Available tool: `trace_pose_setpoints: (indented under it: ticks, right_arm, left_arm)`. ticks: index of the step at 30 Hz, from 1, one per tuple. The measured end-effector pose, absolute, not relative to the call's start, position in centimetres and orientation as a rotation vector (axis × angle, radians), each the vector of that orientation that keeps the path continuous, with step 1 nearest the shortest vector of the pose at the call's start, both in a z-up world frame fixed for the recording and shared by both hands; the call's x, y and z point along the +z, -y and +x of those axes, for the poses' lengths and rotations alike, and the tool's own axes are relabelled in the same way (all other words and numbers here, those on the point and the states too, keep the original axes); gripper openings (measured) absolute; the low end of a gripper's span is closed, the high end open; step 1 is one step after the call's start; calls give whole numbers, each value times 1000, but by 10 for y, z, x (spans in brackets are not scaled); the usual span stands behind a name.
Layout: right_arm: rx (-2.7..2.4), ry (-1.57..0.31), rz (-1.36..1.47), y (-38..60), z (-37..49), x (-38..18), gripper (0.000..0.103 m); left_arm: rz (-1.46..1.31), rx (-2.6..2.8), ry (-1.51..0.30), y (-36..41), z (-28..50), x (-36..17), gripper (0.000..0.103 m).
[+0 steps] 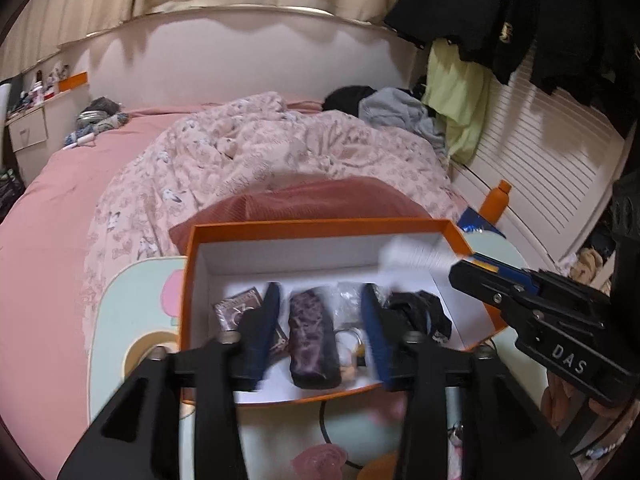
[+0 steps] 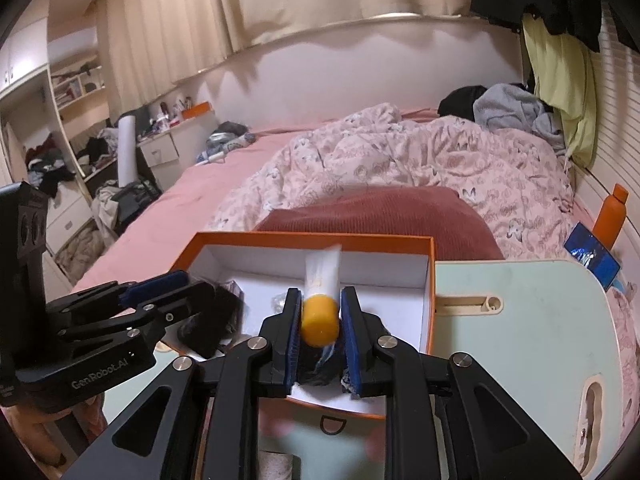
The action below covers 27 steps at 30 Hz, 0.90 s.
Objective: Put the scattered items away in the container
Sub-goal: 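Carry the black pouch into the orange box with left tool while right drops the lip tube in, then pull both open tools back to the remaining table items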
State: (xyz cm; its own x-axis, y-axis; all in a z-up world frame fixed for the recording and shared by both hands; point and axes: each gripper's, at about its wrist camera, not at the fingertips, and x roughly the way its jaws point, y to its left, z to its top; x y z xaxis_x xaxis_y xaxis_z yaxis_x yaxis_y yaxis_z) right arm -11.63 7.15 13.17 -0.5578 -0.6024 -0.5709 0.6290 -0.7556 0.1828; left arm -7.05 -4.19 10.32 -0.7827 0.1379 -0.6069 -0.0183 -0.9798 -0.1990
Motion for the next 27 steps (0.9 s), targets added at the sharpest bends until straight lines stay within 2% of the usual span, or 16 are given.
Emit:
trace_pose_setpoints:
  ticks: [1,2,18,27]
  right_arm:
    - [-2291,-55,799,-72,-114,134,42]
    - [-2295,-52,779,-74,-111,136,50]
    - [-2211,-144,784,-89,-64,137,50]
    - [-2152,-328,946,-124,-22,91,50]
  left_arm:
    - [-971,2893,296,44,-67,106,71]
    - [-930,2909,317,46,-62,109,75]
    - [-954,2858,272,38,-13,115,75]
    - [-1190,2728,131,7,44,63,76]
